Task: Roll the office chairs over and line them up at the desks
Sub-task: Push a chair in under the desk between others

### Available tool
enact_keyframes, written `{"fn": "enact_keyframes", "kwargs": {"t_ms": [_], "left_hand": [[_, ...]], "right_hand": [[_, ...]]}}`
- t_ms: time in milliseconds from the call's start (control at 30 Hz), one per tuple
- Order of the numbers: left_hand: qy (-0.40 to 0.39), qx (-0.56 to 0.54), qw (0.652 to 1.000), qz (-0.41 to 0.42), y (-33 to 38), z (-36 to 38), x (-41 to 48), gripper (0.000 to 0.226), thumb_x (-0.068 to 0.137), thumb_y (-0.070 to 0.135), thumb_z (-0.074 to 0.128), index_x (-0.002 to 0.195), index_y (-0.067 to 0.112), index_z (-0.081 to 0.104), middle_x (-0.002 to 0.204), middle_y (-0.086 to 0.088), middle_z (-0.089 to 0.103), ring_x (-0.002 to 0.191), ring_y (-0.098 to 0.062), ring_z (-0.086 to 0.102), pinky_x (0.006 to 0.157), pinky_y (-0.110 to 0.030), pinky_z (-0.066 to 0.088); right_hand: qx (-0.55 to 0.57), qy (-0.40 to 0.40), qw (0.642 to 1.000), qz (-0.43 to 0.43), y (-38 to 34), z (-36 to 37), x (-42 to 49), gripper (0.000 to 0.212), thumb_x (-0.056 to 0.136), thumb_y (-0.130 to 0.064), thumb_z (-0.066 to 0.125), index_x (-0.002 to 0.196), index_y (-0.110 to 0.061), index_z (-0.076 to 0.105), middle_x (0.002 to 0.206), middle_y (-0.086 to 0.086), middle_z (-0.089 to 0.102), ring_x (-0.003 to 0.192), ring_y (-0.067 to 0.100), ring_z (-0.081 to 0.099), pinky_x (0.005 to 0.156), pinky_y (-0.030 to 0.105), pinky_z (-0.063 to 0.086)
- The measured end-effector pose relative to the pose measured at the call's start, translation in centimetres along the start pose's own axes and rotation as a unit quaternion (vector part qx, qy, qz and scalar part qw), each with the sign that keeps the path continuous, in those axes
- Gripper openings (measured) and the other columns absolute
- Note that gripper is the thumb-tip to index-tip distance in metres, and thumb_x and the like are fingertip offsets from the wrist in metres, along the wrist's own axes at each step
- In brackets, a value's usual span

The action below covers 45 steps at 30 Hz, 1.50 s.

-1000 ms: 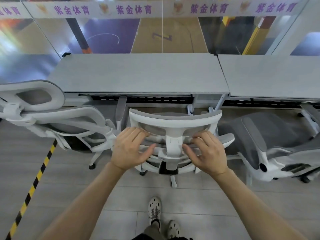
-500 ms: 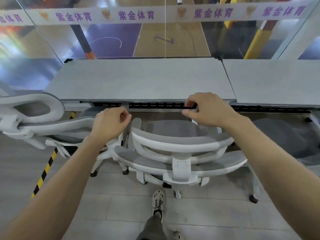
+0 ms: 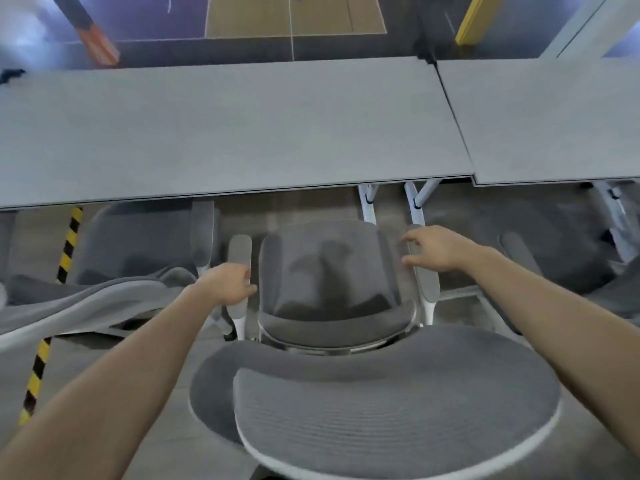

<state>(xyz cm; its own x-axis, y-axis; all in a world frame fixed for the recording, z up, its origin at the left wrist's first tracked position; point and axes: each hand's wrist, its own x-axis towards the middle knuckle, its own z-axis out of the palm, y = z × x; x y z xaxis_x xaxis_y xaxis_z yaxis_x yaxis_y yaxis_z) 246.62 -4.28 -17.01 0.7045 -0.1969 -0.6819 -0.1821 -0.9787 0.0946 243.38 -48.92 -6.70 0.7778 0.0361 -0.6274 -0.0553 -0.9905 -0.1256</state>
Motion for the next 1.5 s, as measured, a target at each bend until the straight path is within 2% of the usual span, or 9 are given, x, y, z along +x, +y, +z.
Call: {"fn": "enact_keyframes", "kwargs": {"t_ms": [167,300,433,600,700,800,867,1167,1500], "left_hand": [[-0.036,-0.020,0.998,-0.043,-0.8,5.1,5.3,0.061,0.106,0.059,0.053,0.146,0.013,0.058,0.146,-0.013,0.061,0.135,-0.036,0.060,0.111,-0.046,0.051],[-0.068,-0.065,0.990,-0.103,-1.8,10.0,7.9,0.078,0.103,0.056,0.059,0.159,0.006,0.038,0.164,-0.021,0.044,0.146,-0.045,0.050,0.117,-0.050,0.047],[-0.062,-0.070,0.991,-0.099,-2.5,13.4,9.0,0.105,0.105,0.063,0.053,0.175,0.006,-0.001,0.185,-0.014,-0.003,0.171,-0.035,0.007,0.137,-0.049,0.019],[-0.047,-0.065,0.991,-0.105,-1.4,13.4,8.8,0.116,0.100,0.065,0.057,0.174,0.009,-0.014,0.184,-0.008,-0.018,0.172,-0.029,-0.008,0.139,-0.047,0.012],[-0.041,-0.075,0.990,-0.108,-1.9,13.0,8.8,0.111,0.098,0.063,0.060,0.175,0.007,0.003,0.185,-0.011,-0.003,0.171,-0.032,0.007,0.137,-0.049,0.021],[-0.060,-0.079,0.991,-0.092,-2.5,11.5,8.4,0.081,0.099,0.059,0.060,0.158,0.007,0.039,0.162,-0.020,0.048,0.143,-0.043,0.054,0.114,-0.051,0.051],[-0.084,-0.069,0.992,-0.067,-1.8,9.5,7.2,0.071,0.104,0.056,0.060,0.156,0.010,0.048,0.151,-0.019,0.062,0.136,-0.041,0.061,0.110,-0.046,0.054],[0.085,-0.160,0.983,0.005,1.7,1.1,-4.4,0.052,0.108,0.052,0.061,0.152,0.024,0.059,0.134,0.003,0.076,0.110,-0.026,0.073,0.100,-0.042,0.057],[0.397,-0.163,0.903,-0.027,4.8,2.1,-22.0,0.031,0.106,0.027,0.070,0.137,0.020,0.071,0.121,-0.001,0.077,0.104,-0.018,0.067,0.094,-0.040,0.054]], "right_hand": [[0.009,-0.087,0.995,0.052,4.0,5.8,5.1,0.067,0.104,-0.047,0.070,0.159,-0.013,0.052,0.162,0.010,0.055,0.148,0.032,0.053,0.123,0.044,0.042],[-0.014,-0.147,0.986,0.079,7.4,10.7,8.3,0.050,0.098,-0.046,0.070,0.138,-0.018,0.059,0.147,0.012,0.066,0.131,0.035,0.064,0.102,0.038,0.051],[0.004,-0.175,0.979,0.108,9.4,14.3,10.0,0.090,0.099,-0.055,0.072,0.168,-0.015,0.029,0.162,0.017,0.053,0.145,0.039,0.055,0.114,0.042,0.046],[-0.006,-0.170,0.979,0.114,10.6,16.1,11.8,0.096,0.093,-0.070,0.068,0.164,-0.014,0.035,0.158,0.015,0.058,0.139,0.039,0.060,0.110,0.044,0.052],[0.003,-0.189,0.975,0.115,10.9,15.9,12.1,0.083,0.096,-0.067,0.067,0.157,-0.015,0.046,0.154,0.013,0.060,0.137,0.035,0.061,0.106,0.042,0.050],[0.008,-0.172,0.980,0.101,9.6,13.9,11.0,0.073,0.100,-0.063,0.062,0.153,-0.013,0.054,0.154,0.012,0.062,0.136,0.033,0.061,0.103,0.039,0.048],[0.022,-0.155,0.984,0.089,7.4,11.1,8.8,0.070,0.105,-0.058,0.062,0.159,-0.013,0.052,0.159,0.010,0.059,0.143,0.032,0.057,0.112,0.038,0.047],[0.082,-0.014,0.997,0.008,1.1,1.7,-1.7,0.062,0.106,-0.059,0.063,0.157,-0.024,0.056,0.147,0.000,0.070,0.136,0.024,0.063,0.120,0.041,0.047],[0.209,0.178,0.958,-0.082,1.1,0.7,-13.7,0.031,0.112,-0.029,0.053,0.138,-0.030,0.071,0.128,-0.007,0.077,0.122,0.019,0.070,0.109,0.048,0.055]]}}
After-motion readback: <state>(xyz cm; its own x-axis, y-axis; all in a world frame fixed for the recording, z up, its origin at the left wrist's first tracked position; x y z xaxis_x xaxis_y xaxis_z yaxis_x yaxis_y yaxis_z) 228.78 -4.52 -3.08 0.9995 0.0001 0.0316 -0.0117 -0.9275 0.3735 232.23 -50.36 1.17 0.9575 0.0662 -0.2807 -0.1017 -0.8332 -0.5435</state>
